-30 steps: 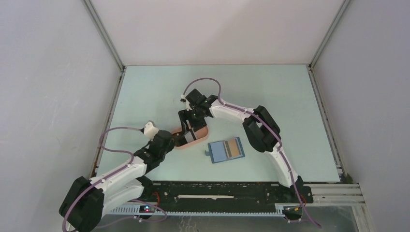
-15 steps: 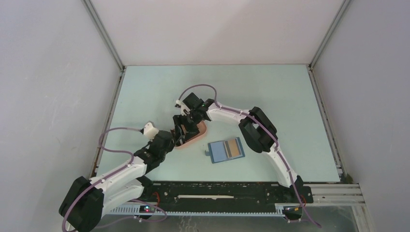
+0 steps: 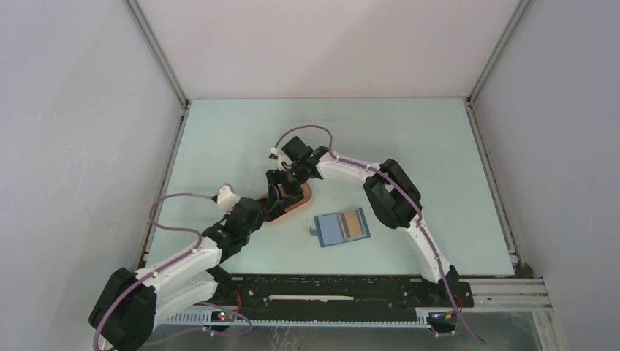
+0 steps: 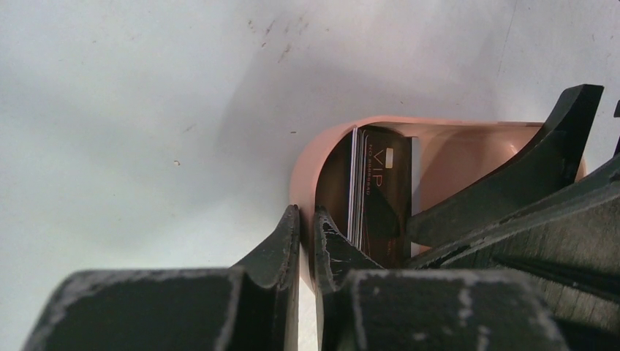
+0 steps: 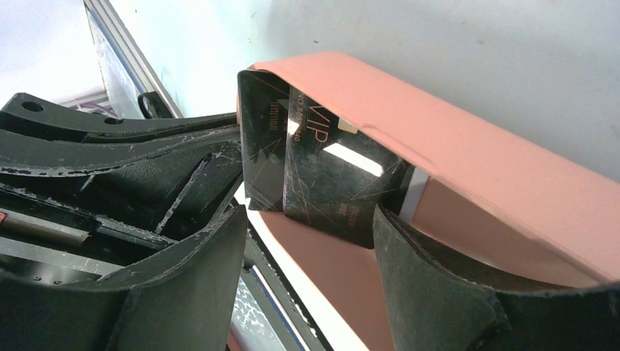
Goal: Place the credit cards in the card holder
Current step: Pick up the credit card from the storage box.
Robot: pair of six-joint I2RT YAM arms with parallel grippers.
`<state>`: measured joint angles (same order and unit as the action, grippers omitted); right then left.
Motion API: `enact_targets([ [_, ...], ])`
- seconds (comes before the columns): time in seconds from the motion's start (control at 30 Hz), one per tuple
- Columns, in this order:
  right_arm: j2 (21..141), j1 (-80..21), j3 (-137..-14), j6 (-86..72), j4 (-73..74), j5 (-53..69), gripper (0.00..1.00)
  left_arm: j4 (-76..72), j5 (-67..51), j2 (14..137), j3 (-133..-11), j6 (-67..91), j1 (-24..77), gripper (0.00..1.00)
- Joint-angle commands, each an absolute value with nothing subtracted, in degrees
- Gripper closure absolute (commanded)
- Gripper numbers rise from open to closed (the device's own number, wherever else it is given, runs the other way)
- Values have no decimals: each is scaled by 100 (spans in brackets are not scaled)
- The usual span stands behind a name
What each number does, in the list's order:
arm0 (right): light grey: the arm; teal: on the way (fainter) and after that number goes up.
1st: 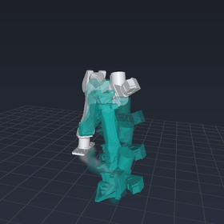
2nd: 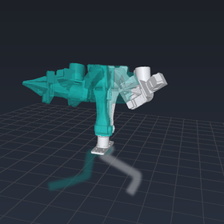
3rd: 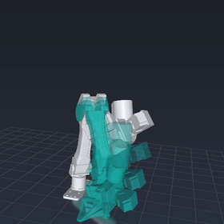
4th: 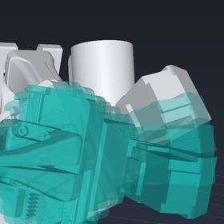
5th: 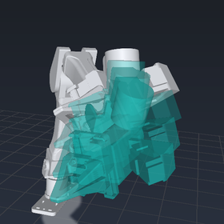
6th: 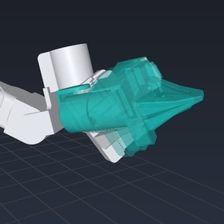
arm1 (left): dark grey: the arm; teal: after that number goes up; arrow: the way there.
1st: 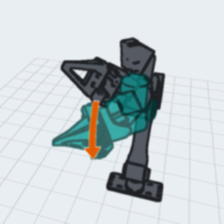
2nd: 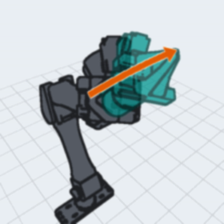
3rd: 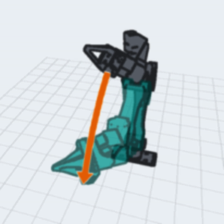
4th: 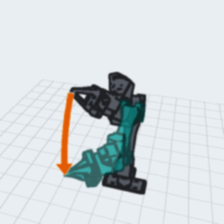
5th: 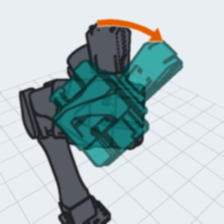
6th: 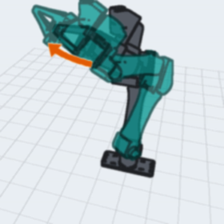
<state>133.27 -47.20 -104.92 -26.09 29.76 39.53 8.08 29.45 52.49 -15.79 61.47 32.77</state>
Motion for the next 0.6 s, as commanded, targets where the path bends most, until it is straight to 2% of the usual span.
enact_targets([
  [0.0,13443,-4579,-10547,-2635,2987,4077,28,344,2808,5194,-1890,6098,3322,100],
  [0.33,13915,-4555,-10908,-2703,3178,4406,28,-189,2352,5295,-1776,5905,3301,81],
  [0.57,13957,-4536,-10922,-2753,3114,4727,26,-630,1887,5502,-1727,5776,3205,76],
])
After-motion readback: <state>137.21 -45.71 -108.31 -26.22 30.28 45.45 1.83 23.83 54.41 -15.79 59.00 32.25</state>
